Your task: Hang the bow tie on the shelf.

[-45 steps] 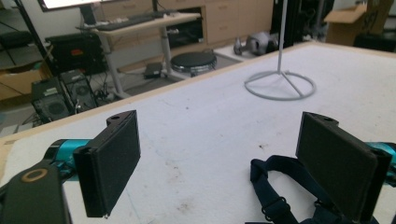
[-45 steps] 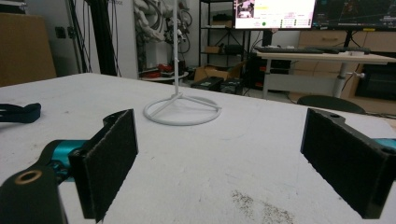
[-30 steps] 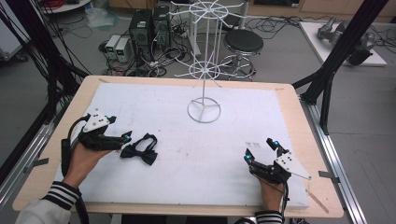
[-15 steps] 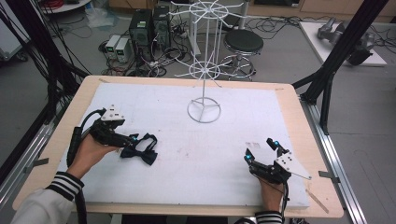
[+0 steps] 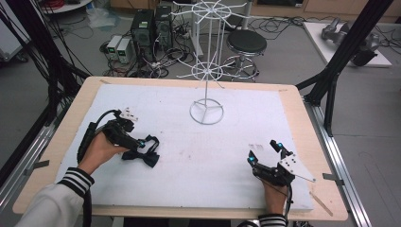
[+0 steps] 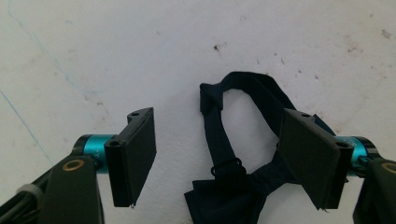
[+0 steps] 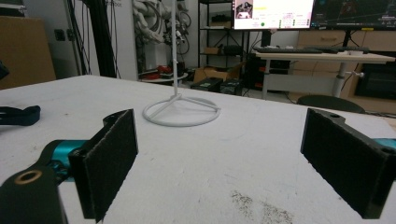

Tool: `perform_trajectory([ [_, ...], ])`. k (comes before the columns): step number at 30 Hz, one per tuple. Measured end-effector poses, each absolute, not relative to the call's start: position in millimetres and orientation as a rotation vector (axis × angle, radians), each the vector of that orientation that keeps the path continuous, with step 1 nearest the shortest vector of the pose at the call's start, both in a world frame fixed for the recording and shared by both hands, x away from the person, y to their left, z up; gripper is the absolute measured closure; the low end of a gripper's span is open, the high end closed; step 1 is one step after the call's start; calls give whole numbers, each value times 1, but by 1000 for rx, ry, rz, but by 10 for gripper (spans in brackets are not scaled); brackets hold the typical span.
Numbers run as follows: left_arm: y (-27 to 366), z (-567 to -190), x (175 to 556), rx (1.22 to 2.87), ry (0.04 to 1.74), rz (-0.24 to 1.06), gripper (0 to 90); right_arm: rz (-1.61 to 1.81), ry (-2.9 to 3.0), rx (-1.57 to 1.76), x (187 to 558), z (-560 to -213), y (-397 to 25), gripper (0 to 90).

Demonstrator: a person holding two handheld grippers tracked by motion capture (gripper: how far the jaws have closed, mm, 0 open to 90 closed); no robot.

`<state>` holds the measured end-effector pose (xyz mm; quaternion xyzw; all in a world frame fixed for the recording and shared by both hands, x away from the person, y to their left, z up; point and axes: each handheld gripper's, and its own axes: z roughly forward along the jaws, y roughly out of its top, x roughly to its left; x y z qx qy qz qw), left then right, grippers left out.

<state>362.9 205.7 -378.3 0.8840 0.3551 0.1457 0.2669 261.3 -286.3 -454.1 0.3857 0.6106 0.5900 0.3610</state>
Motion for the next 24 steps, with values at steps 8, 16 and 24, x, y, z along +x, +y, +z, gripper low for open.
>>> perform_trajectory([
  [8,204,-390,364,2427,1017,382,335,1524,1572,994,261,-454,-286,101],
  [16,200,-398,366,2461,1036,350,343,1522,1572,994,261,-454,-286,102],
  [24,196,-405,367,2488,1035,337,444,1525,1570,996,261,-454,-286,101],
])
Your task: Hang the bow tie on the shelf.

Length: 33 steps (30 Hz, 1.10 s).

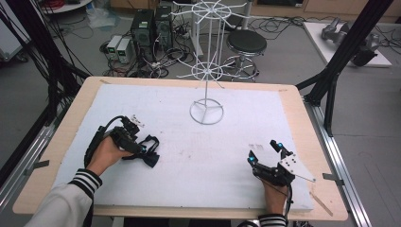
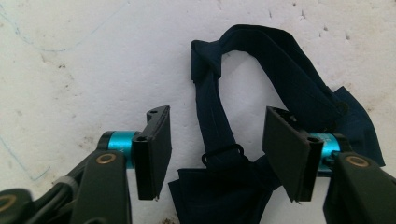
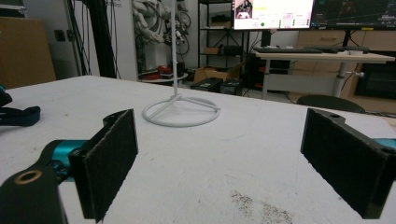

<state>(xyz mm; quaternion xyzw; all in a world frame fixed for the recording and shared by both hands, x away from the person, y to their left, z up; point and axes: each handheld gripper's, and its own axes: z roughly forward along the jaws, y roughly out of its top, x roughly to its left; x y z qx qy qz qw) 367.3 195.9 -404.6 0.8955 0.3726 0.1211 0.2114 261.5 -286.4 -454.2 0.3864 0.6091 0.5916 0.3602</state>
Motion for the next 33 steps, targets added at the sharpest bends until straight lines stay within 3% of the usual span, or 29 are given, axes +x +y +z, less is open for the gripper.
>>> perform_trajectory([
  [14,196,-410,367,2514,1029,354,645,1525,1573,994,261,-454,-287,102],
  [22,193,-413,363,2520,999,387,832,1526,1570,996,261,-454,-287,101],
  [33,202,-407,358,2420,926,459,857,1527,1570,993,261,-454,-287,101],
])
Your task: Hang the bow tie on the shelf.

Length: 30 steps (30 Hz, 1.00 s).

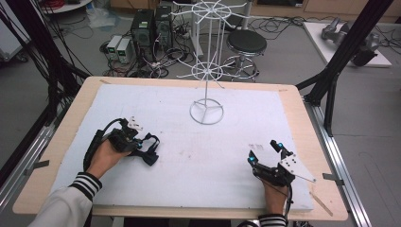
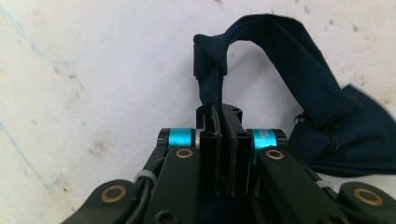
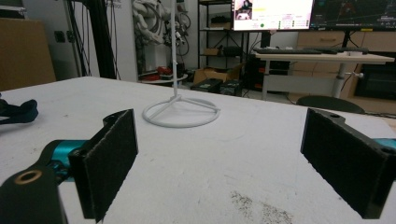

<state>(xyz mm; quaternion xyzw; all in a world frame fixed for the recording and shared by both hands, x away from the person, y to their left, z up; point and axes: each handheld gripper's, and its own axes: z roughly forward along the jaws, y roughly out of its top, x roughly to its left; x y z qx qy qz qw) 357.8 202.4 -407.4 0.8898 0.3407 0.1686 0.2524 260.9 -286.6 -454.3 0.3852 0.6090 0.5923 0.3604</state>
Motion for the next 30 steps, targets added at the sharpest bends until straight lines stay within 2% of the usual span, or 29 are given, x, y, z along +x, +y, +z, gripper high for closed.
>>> perform_trajectory([
  [15,211,-391,350,2181,807,489,858,1526,1569,995,261,-454,-286,101],
  [30,195,-374,344,1979,729,506,859,1526,1568,995,261,-454,-286,101],
])
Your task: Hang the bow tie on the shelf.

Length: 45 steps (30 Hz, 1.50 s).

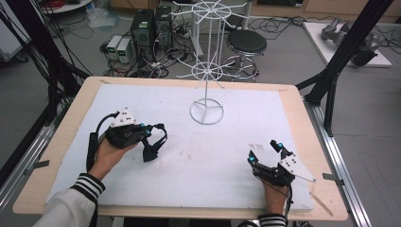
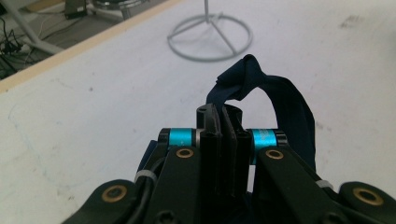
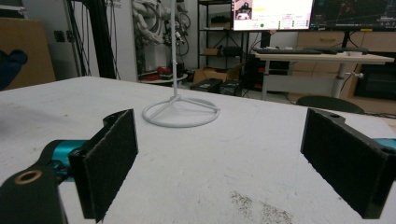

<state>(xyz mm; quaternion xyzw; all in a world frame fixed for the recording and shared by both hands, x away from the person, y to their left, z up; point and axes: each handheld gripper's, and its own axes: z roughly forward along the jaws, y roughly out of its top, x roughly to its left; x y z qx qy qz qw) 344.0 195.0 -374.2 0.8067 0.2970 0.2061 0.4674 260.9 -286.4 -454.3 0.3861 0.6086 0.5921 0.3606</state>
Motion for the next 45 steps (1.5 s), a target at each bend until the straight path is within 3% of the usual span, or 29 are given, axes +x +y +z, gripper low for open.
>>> perform_trajectory([
  [17,169,-349,348,1818,690,477,859,1525,1570,993,261,-454,-287,102],
  [45,124,-309,366,1734,619,485,858,1526,1570,989,261,-454,-287,101],
])
